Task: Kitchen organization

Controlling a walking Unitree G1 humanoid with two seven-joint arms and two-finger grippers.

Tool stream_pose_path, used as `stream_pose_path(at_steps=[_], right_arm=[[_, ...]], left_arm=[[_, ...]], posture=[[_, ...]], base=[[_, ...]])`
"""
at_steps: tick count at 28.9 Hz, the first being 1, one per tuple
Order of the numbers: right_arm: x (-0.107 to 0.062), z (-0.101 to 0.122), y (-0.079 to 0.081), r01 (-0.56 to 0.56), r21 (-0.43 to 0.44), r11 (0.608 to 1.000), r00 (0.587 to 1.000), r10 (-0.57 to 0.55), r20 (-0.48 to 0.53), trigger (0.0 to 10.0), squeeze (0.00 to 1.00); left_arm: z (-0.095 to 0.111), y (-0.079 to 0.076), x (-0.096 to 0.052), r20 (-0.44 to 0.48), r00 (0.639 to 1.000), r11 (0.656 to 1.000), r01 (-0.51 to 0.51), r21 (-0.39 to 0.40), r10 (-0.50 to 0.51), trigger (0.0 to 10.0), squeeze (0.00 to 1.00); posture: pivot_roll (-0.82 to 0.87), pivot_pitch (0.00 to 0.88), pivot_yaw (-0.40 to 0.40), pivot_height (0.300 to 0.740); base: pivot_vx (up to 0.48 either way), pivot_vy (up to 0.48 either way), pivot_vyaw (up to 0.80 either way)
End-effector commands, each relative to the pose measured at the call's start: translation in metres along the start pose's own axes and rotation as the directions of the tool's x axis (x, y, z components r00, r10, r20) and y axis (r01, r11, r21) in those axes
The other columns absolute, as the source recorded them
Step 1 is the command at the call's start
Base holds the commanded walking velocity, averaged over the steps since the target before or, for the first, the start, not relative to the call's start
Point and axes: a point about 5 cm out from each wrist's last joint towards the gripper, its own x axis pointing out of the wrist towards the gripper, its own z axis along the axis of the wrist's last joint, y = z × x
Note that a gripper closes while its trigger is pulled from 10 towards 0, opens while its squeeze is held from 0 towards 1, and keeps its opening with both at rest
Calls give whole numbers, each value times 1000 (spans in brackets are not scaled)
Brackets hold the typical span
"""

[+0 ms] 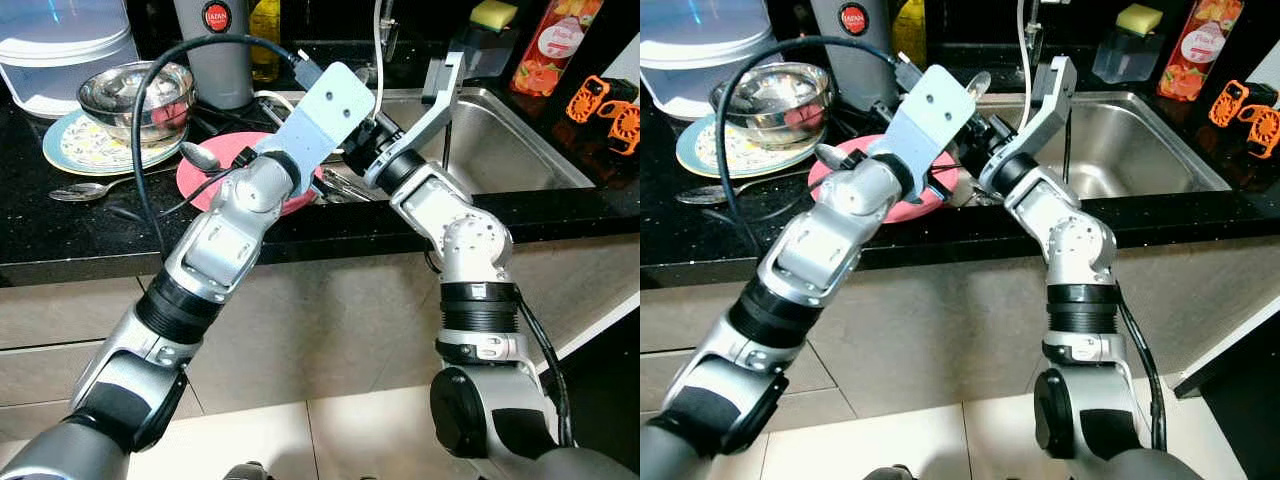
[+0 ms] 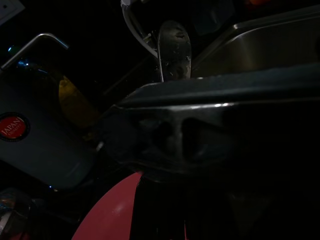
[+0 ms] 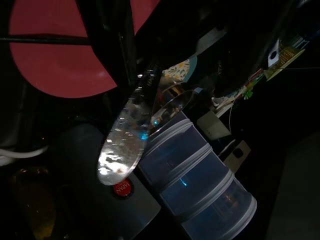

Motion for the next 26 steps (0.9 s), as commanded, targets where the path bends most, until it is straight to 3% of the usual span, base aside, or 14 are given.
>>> stream_pose_path(at_steps=[1, 15, 16, 19, 20, 21, 22, 23, 24, 26], right_arm=[[5, 1, 12, -67, -7, 998, 998, 67, -1, 0, 0], [2, 6, 8, -49, -3, 999, 999, 49, 20, 0, 0], [1, 6, 8, -49, -3, 999, 999, 49, 18, 0, 0], [1, 5, 8, -53, -4, 999, 999, 53, 9, 0, 0], [1, 3, 8, -51, -8, 999, 999, 51, 2, 3176, 0], [1, 2, 5, -34, -18, 999, 999, 34, -9, 8941, 0], [2, 1, 3, -16, -25, 1000, 1000, 16, -14, 10000, 0], [2, 1, 3, -16, -25, 1000, 1000, 16, -14, 10000, 0], [2, 1, -1, 14, -41, 999, 1000, -14, -9, 10000, 0], [2, 3, -6, 47, -59, 997, 999, -47, 3, 10000, 0]], left_arm=[[-7, -18, 2, -34, 996, 997, 81, -9, -82, 10000, 0], [-8, -11, 1, -18, 1000, 998, 23, -50, -24, 10000, 0], [-8, -10, 1, -21, 1000, 998, 10, -56, -11, 10000, 1000], [-10, -7, 2, -29, 1000, 998, -11, -63, 9, 10000, 1000], [-10, -4, 2, -34, 999, 997, -24, -71, 21, 10000, 1000], [-9, -1, 2, -30, 999, 995, -31, -90, 28, 10000, 1000], [-6, 3, 2, -17, 999, 992, -47, -113, 46, 10000, 1000], [-6, 3, 2, -17, 999, 992, -47, -113, 46, 10000, 1000], [-2, 10, 0, 9, 997, 982, -74, -171, 77, 10000, 0], [3, 16, -1, 39, 994, 972, -96, -213, 107, 10000, 0]], posture=[[184, 10, -44, 740], [183, 10, -46, 740], [182, 10, -45, 740], [182, 10, -45, 740], [182, 10, -45, 740], [182, 12, -46, 740], [182, 12, -46, 740], [182, 12, -46, 740], [182, 12, -46, 740], [183, 12, -47, 740]], base=[[0, 0, 0], [0, 0, 0], [0, 0, 0], [0, 0, 0], [0, 0, 0], [0, 0, 0], [0, 0, 0], [0, 0, 0], [0, 0, 0], [0, 0, 0]])
